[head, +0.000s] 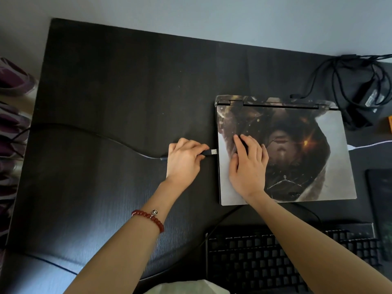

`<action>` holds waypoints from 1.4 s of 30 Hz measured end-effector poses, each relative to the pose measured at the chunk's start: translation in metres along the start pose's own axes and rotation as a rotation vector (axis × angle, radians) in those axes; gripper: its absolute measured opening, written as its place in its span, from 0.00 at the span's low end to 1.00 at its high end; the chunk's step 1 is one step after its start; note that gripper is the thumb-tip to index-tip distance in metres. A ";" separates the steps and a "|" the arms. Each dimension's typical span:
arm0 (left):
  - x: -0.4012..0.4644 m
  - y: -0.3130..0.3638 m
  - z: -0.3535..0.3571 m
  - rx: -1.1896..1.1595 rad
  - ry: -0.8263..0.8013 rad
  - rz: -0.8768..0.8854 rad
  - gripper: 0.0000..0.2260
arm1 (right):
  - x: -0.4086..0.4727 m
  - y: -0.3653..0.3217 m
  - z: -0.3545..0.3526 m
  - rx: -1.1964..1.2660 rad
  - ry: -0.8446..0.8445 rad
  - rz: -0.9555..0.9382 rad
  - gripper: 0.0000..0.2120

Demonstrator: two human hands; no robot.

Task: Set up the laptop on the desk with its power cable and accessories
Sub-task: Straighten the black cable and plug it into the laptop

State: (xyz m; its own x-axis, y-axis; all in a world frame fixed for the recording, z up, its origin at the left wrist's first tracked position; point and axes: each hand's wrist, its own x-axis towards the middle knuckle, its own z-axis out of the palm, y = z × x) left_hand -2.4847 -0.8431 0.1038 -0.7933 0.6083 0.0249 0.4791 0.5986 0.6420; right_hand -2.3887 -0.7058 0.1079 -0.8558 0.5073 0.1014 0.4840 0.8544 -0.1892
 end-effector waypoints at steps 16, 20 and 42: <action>-0.001 0.002 0.006 0.049 -0.026 0.091 0.09 | 0.000 0.002 0.002 0.002 0.000 0.004 0.22; -0.004 0.003 0.009 0.026 0.009 0.092 0.09 | 0.000 0.001 0.002 -0.009 0.014 0.001 0.22; -0.003 0.006 0.004 -0.011 -0.042 0.092 0.10 | -0.001 -0.002 0.001 -0.040 -0.003 0.001 0.23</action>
State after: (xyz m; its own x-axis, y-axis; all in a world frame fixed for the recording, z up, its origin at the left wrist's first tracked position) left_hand -2.4784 -0.8393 0.1043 -0.7300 0.6814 0.0522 0.5446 0.5339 0.6468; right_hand -2.3891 -0.7081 0.1071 -0.8557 0.5080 0.0986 0.4918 0.8576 -0.1502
